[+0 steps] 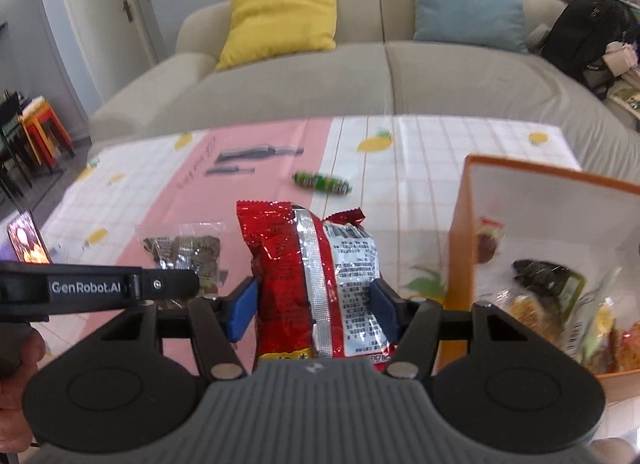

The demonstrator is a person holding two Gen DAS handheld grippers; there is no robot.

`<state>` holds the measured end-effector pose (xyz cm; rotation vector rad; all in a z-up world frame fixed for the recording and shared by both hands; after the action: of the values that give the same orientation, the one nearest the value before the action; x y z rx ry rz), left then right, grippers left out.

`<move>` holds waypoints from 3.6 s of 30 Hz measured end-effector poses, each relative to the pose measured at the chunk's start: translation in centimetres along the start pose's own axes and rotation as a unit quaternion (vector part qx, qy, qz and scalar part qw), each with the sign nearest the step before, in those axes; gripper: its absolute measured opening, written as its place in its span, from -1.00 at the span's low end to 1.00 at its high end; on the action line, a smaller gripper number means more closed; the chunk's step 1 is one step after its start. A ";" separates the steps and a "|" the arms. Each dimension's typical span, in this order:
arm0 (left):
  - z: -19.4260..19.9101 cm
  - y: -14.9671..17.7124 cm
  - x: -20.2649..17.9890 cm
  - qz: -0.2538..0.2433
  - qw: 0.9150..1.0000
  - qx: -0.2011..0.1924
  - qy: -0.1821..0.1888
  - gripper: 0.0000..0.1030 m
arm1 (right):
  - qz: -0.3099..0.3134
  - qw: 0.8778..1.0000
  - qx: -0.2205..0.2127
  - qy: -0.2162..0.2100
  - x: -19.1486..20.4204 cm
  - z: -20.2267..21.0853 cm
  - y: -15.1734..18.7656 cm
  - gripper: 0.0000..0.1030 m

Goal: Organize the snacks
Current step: 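Lift both held bags off the table toward the orange box, then lower both held bags into the orange box, then open both grippers to release the bags and withdraw from the box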

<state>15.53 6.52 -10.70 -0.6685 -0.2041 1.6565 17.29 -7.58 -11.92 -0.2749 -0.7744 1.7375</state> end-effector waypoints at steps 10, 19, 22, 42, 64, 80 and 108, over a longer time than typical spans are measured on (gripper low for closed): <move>-0.3 -2.4 -10.5 -0.091 0.993 0.000 0.077 -0.35 | -0.031 0.998 -0.048 0.024 -6.7 7.2 -1.4 0.16; -4.9 -3.3 -18.5 -0.175 0.978 0.036 0.108 -0.35 | -0.105 0.993 -0.025 0.058 -17.7 10.0 -1.3 0.16; -6.7 -3.3 -20.2 -0.199 0.973 0.051 0.104 -0.35 | -0.127 0.989 -0.014 0.071 -20.8 9.6 -1.5 0.16; -18.5 -2.5 -22.2 -0.322 0.933 0.157 -0.026 -0.35 | -0.125 0.978 0.106 0.128 -30.9 -0.2 -2.7 0.16; -21.0 -2.7 -22.4 -0.350 0.922 0.154 -0.059 -0.20 | -0.088 0.967 0.183 0.153 -31.7 -6.3 -1.3 0.13; -18.9 -3.5 -22.5 -0.342 0.930 0.122 -0.053 0.28 | -0.090 0.966 0.174 0.167 -31.5 -5.5 -1.6 0.64; -5.2 -3.6 -16.7 -0.239 0.971 -0.002 -0.005 0.30 | -0.162 0.976 0.018 0.143 -21.7 4.0 -1.9 0.89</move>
<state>22.24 -9.77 -8.02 -0.5602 -0.3478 1.1974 23.46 -28.87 -12.14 -0.3455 -0.5429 1.3659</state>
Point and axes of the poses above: each gripper's, at about its wrist camera, not at the fingertips, and z roughly against the way its jaws point, x to its left, y to its underside, the point moved 8 cm from there along -z, roughly the way its jaws point, and after that the axes turned 5 degrees about x, right-handed, at the moved point
